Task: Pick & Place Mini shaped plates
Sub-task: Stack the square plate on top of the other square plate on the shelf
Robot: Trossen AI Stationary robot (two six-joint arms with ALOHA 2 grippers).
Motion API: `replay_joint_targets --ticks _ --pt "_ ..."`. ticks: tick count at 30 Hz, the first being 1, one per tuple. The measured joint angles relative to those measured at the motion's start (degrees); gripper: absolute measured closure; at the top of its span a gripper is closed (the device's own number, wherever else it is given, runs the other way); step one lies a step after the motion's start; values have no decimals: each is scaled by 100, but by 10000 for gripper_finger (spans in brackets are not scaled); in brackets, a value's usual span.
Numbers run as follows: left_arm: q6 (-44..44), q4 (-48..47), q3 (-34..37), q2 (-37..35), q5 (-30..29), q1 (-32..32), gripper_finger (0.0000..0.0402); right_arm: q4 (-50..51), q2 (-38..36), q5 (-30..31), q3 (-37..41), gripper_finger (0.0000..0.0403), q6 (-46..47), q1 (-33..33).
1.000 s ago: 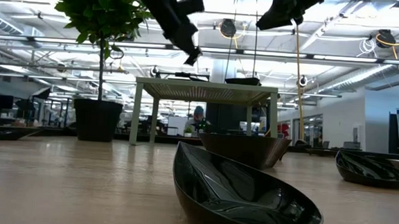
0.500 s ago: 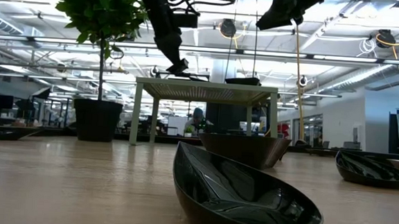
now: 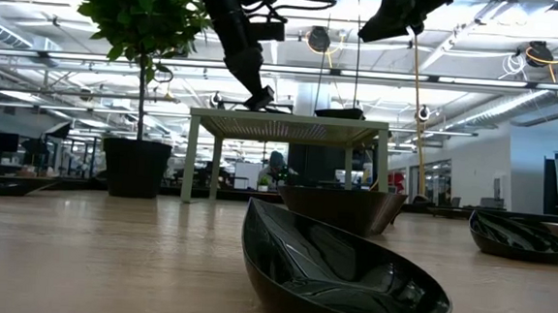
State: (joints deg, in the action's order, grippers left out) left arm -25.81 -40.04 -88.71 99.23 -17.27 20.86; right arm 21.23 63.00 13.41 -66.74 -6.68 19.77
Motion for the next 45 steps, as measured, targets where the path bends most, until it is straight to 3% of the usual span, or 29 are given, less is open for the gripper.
replay_joint_targets --ticks 33,45 --pt "741 -274 0 181 -237 44 381 0 0 0 0 261 0 0" --pt "734 -179 2 181 -522 44 335 0 0 0 0 261 -1 0"
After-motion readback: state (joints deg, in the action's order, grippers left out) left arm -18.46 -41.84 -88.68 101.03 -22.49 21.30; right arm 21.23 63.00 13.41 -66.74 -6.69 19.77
